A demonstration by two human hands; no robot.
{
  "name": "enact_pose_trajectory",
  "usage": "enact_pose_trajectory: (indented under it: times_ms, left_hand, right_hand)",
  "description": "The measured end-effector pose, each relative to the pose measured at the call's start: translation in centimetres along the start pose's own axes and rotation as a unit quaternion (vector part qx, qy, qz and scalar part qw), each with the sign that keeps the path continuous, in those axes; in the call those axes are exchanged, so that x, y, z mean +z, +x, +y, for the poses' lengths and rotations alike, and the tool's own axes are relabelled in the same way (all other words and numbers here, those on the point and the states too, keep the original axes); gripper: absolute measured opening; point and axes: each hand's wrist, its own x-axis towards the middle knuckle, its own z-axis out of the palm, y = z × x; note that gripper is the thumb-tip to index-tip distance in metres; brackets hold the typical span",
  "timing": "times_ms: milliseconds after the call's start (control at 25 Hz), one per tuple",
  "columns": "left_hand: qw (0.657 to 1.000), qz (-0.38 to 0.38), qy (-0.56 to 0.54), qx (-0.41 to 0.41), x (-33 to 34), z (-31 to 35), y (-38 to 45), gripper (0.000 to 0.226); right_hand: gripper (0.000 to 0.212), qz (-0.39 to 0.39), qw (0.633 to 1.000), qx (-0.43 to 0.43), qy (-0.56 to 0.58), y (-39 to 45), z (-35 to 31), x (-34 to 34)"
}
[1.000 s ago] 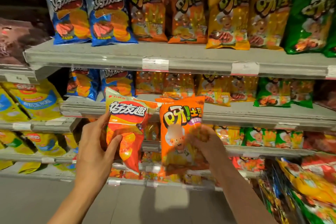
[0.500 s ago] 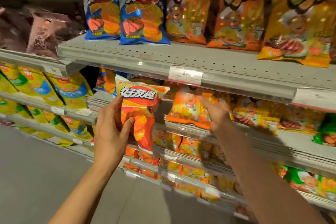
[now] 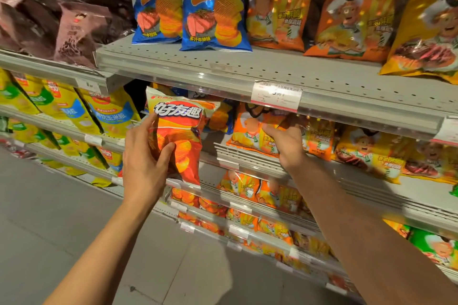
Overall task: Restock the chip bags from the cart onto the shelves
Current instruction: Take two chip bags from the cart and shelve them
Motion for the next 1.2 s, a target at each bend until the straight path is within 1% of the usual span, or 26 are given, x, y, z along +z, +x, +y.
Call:
enact_pose_trajectory:
  times_ms: [80,240,320,360,400,520,640,680,760,800,840,880,920,960,1000,1080,1160,1200]
  left_hand:
    - [1.0,0.0,-0.003,0.01,-0.3,-0.4,0.3,0.067]
    - [0.999,-0.018,-0.031,0.032,-0.3,-0.7,0.6,0.067]
    - [0.998,-0.026,-0.037,0.033,-0.4,-0.7,0.8,0.068]
    - [0.998,-0.031,-0.038,0.035,-0.5,-0.8,0.9,0.068]
    - [0.998,-0.036,-0.04,0.038,-0.6,-0.9,1.0,0.068]
    - [0.997,-0.045,-0.05,0.048,-0.9,-1.2,1.1,0.067]
    - [0.996,-0.05,-0.054,0.044,-1.1,-1.5,0.9,0.066]
    - [0.996,-0.051,-0.057,0.044,-1.1,-1.7,0.7,0.067]
    - [0.995,-0.046,-0.062,0.058,-1.1,-2.0,0.3,0.068]
    - [0.995,-0.044,-0.062,0.064,-1.1,-2.4,0.1,0.068]
    - [0.995,-0.043,-0.063,0.065,-1.0,-2.7,-0.2,0.069]
    - [0.995,-0.045,-0.065,0.056,-0.8,-3.0,-0.5,0.069]
    - [0.996,-0.046,-0.07,0.042,-0.6,-3.4,-0.9,0.069]
    - [0.995,-0.047,-0.078,0.027,-0.3,-3.6,-1.3,0.07]
    - [0.995,-0.048,-0.087,0.014,-0.1,-3.9,-1.7,0.07]
    - [0.993,-0.05,-0.104,-0.002,0.5,-4.3,-2.5,0.071]
    - [0.991,-0.051,-0.12,-0.013,0.9,-4.8,-3.3,0.071]
    - [0.991,-0.052,-0.124,-0.02,1.0,-5.2,-3.6,0.07]
  right_hand:
    - [0.032,-0.017,1.0,-0.008,-0.025,-0.2,0.1,0.8]
    - [0.048,0.001,0.997,0.015,-0.076,-0.4,0.7,1.5]
    - [0.052,-0.005,0.995,0.032,-0.093,-0.2,0.4,1.6]
    - [0.051,-0.011,0.993,0.045,-0.11,0.0,0.2,1.6]
    - [0.044,-0.014,0.99,0.05,-0.129,0.2,0.0,1.5]
    - [0.04,0.002,0.984,0.038,-0.176,0.1,0.1,1.6]
    - [0.047,0.006,0.974,0.045,-0.221,-0.4,-0.1,1.5]
    - [0.05,0.011,0.965,0.044,-0.259,-0.5,-0.3,1.3]
    - [0.056,0.063,0.933,0.004,-0.354,-1.2,-0.7,1.0]
    - [0.057,0.102,0.921,-0.039,-0.375,-1.9,-0.9,1.1]
    - [0.054,0.127,0.92,-0.091,-0.359,-2.9,-1.0,1.2]
    - [0.047,0.128,0.929,-0.144,-0.315,-4.4,-1.0,1.5]
    - [0.04,0.109,0.94,-0.177,-0.271,-5.7,-1.0,2.1]
    - [0.036,0.07,0.949,-0.191,-0.242,-7.0,-0.9,2.6]
    - [0.034,0.015,0.955,-0.19,-0.229,-8.3,-0.6,3.2]
    - [0.032,-0.099,0.963,-0.152,-0.201,-10.4,0.7,4.3]
    - [0.034,-0.162,0.966,-0.084,-0.184,-11.5,2.5,5.3]
    - [0.041,-0.185,0.965,-0.055,-0.18,-12.1,3.4,6.0]
